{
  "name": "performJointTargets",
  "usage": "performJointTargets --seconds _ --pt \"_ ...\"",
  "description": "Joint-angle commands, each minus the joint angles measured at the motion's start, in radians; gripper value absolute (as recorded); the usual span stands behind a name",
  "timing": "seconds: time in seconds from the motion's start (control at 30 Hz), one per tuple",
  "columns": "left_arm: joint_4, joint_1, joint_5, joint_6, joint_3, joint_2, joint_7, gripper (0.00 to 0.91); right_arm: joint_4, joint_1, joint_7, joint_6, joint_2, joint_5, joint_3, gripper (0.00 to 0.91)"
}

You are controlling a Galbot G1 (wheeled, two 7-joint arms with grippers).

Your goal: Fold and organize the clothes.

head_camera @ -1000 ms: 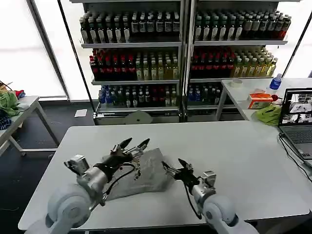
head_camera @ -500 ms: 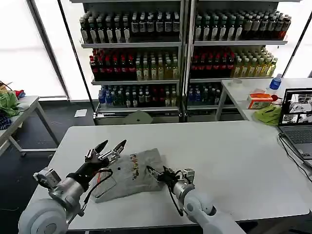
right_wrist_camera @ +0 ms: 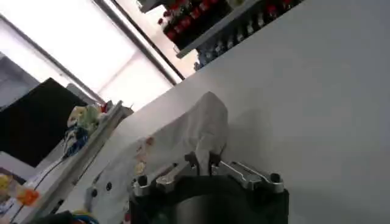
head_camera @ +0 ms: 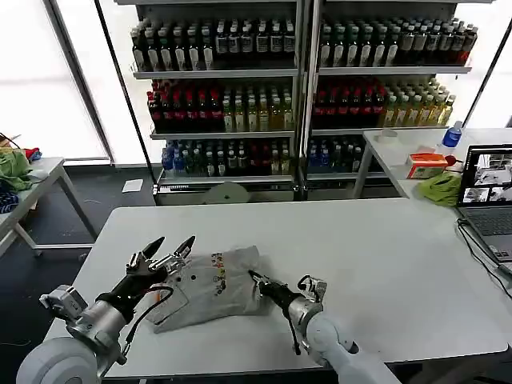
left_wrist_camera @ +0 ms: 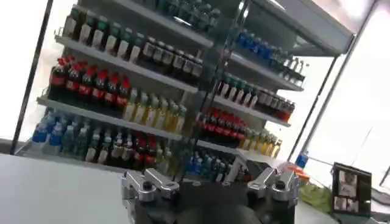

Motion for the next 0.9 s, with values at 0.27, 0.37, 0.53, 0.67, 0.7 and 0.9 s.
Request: performJointTargets --seconds 0.27,0.37,0.53,0.67,0.7,0.9 --pt "0.004 0.012 0.055 -0.006 0.022 -0.043 0.016 0.907 0.112 -0.196 -0.023 -0.066 -0.168 0.020 0.239 0.000" --pt "0.005 0.015 0.067 -0.008 0.024 -0.055 0.018 0.907 0.148 -0.232 -0.008 -0.065 -0.226 -0.029 0.268 0.000" --pt "0.000 0.033 0.079 -0.009 0.021 -0.066 0.020 0.907 0.201 -0.291 0.012 -0.089 -0.289 -0.157 0.318 0.040" --pt "-0.004 0.043 0.079 -0.013 0.013 -0.067 0.024 0.907 0.234 -0.324 0.017 -0.101 -0.319 -0.179 0.369 0.766" --pt "-0.004 0.046 0.083 -0.013 0.016 -0.070 0.023 0.907 0.242 -0.327 0.016 -0.105 -0.321 -0.189 0.377 0.907" --pt "-0.010 0.043 0.095 -0.015 0.026 -0.085 0.023 0.907 0.260 -0.311 0.030 -0.127 -0.299 -0.235 0.446 0.907"
